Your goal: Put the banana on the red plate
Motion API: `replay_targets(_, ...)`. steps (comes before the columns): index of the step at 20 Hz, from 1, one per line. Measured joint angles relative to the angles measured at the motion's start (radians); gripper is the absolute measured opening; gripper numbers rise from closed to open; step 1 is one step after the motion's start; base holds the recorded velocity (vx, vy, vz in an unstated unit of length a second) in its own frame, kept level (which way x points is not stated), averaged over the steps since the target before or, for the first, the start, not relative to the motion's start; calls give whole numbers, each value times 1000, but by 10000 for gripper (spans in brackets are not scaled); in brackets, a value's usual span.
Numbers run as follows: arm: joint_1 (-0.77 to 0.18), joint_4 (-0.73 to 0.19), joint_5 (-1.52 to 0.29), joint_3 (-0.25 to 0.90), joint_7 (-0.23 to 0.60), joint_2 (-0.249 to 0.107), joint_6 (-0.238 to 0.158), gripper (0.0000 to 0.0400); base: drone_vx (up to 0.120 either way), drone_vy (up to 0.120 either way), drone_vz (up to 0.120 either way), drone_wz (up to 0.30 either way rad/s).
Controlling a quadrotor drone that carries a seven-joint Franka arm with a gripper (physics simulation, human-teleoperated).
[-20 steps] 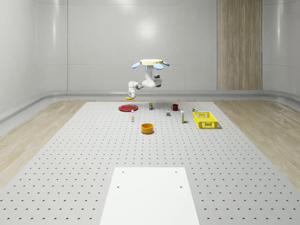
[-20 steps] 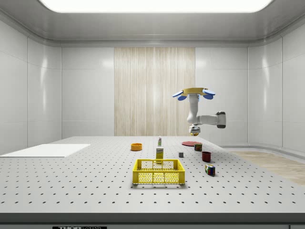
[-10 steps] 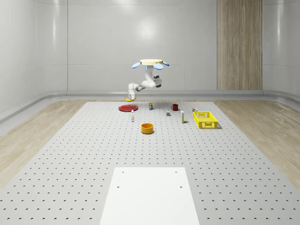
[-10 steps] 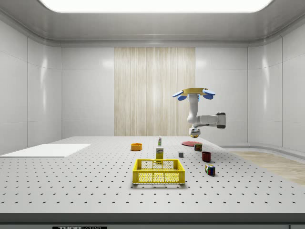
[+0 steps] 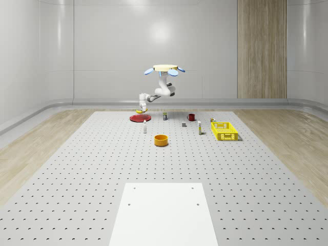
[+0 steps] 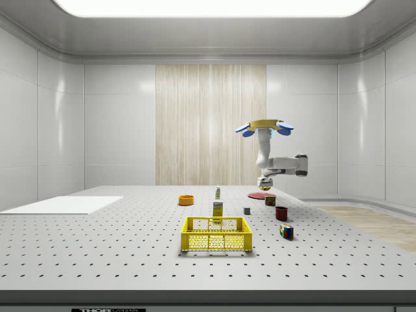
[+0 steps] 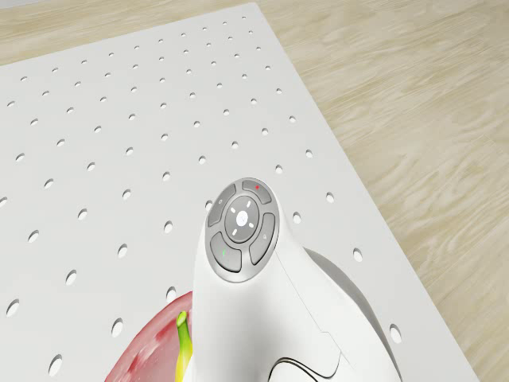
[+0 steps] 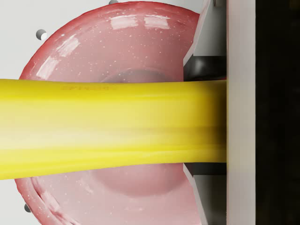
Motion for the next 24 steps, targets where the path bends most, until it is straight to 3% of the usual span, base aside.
replay_targets(10,-107,87,-4,-16,26,12,24,190,0,0,0,0)
replay_targets(22,-162,143,-57,-89,44,12,78,190,0,0,0,0)
replay_targets(23,-164,146,-60,-92,45,12,80,205,0,0,0,0)
replay_targets(24,-167,147,-63,-95,50,11,83,248,0,0,0,0)
